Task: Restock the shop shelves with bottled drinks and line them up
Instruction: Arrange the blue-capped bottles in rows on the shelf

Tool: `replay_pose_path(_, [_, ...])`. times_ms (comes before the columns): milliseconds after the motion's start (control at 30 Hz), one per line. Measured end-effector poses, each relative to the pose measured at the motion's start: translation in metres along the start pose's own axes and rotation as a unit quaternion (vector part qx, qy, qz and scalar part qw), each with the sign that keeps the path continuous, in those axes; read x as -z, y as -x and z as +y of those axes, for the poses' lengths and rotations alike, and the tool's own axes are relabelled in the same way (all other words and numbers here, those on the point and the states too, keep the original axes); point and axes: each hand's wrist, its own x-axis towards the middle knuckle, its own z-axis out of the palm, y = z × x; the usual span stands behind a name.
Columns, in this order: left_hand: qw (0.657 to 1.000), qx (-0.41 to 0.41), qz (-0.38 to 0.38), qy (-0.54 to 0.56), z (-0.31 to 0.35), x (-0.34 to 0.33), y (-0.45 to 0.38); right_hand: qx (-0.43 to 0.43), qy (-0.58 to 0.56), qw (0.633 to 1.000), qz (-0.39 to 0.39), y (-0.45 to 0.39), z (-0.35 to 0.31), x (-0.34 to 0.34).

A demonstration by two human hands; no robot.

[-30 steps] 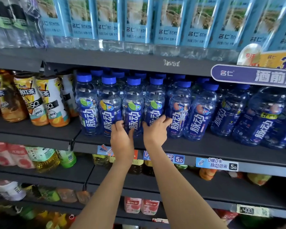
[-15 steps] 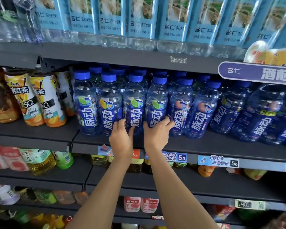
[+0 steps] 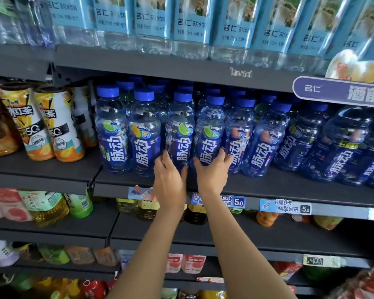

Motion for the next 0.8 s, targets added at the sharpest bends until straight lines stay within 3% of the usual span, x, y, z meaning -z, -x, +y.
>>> replay_pose_path(133, [0.998,0.052,-0.013,-0.012,0.021,-0.022,-0.007,0.009,0.019,1.0,0.012,-0.001,0.003,0.0])
replay_pose_path(233, [0.996,0.084,0.026,-0.011,0.021,-0.024,-0.016,0.003,0.033,0.999,0.018,-0.002,0.002,0.001])
replay_pose_path(300, [0.996,0.093,0.001,-0.011,0.02,-0.022,-0.018,-0.005,0.036,0.999,0.022,-0.002,0.003,0.0])
replay_pose_path(667, [0.997,0.077,0.004,0.011,0.018,-0.012,-0.019,-0.036,0.008,0.998,0.042,-0.001,0.002,-0.005])
replay_pose_path(800, [0.998,-0.018,0.04,0.053,-0.004,0.015,-0.004,0.058,-0.04,0.995,0.068,0.013,-0.007,-0.001])
